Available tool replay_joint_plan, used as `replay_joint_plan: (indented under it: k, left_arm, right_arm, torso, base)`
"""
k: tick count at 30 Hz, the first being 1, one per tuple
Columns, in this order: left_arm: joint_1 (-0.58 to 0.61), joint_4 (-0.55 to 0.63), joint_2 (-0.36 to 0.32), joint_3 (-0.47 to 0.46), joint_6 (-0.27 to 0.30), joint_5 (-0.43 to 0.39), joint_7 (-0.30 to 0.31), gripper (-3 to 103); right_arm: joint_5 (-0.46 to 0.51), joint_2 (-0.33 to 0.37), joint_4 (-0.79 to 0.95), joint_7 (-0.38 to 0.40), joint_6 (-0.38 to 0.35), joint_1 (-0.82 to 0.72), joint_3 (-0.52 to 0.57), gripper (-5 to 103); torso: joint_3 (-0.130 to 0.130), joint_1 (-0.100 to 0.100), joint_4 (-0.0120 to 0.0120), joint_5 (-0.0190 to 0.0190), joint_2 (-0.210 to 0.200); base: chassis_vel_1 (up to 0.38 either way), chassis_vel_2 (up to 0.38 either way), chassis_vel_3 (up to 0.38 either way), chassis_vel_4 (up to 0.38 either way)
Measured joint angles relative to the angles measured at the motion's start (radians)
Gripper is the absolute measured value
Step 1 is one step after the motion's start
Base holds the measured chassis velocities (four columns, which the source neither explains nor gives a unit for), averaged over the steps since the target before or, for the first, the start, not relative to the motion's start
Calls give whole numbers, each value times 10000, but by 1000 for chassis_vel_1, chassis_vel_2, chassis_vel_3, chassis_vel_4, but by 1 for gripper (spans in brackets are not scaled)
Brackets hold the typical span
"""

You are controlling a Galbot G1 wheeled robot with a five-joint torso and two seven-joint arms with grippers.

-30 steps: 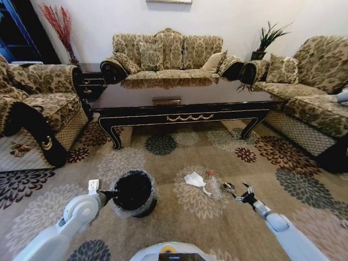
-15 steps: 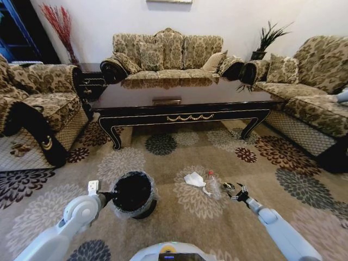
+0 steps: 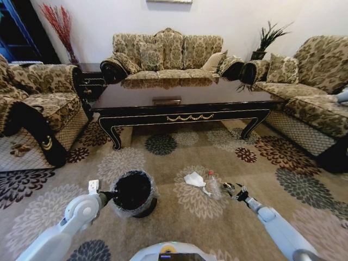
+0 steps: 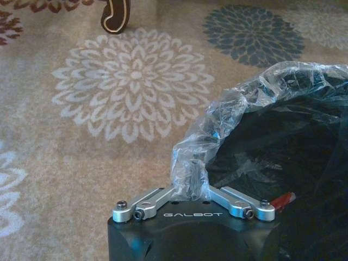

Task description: Move to the front of the table and pick up the trash from the floor, then place it into the trash bin.

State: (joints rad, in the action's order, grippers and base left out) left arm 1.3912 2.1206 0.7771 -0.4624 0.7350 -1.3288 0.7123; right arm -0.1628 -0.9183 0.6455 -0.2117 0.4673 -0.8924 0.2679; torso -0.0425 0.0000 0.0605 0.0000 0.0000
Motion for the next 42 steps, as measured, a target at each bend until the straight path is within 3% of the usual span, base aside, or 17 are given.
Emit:
replay_joint_plan:
  k: [6, 8, 9, 12, 19, 25, 33, 42]
  left_arm:
    - [-73, -73, 11, 17, 0, 69, -103, 0]
    - [-73, -80, 12, 17, 0, 95, -134, 0]
    - [-61, -82, 12, 11, 1, 127, -161, 0]
    - [-21, -79, 9, -9, 2, 141, -179, 0]
    - [70, 16, -23, -77, 4, 160, -199, 0]
    - [206, 157, -57, -79, 5, 225, -326, 0]
    - [-115, 246, -468, 243, 6, 141, -360, 0]
    - [-2320, -112, -918, 1559, 2, -655, -285, 0]
  right_arm:
    - [-131, -143, -68, 52, 138, 8, 92, 53]
    - [-90, -165, -82, 72, 153, 1, 98, 53]
    - [33, -188, -100, 96, 171, -26, 98, 42]
    - [98, -191, -126, 99, 197, -50, 82, 37]
    - [129, -163, -156, 81, 252, -102, 84, 10]
    - [238, -151, 140, 68, 298, -373, 258, 10]
    - [1348, 345, 1821, -42, 104, -1214, 581, 10]
    - [2629, 1182, 4780, -90, 206, -3002, 1727, 10]
  torso:
    - [0, 0, 0, 0, 0]
    - [0, 0, -1, 0, -1]
    - [0, -1, 0, 0, 0]
    - [0, -1, 0, 0, 0]
    - [0, -1, 0, 0, 0]
    - [0, -1, -1, 1, 0]
    - [0, -1, 0, 0, 0]
    - [1, -1, 3, 0, 1]
  base:
    - [0, 0, 0, 0]
    - [0, 0, 0, 0]
    - [0, 0, 0, 0]
    - [0, 0, 0, 0]
    - [0, 0, 0, 0]
    - [0, 0, 0, 0]
    - [0, 0, 0, 0]
    - [0, 0, 0, 0]
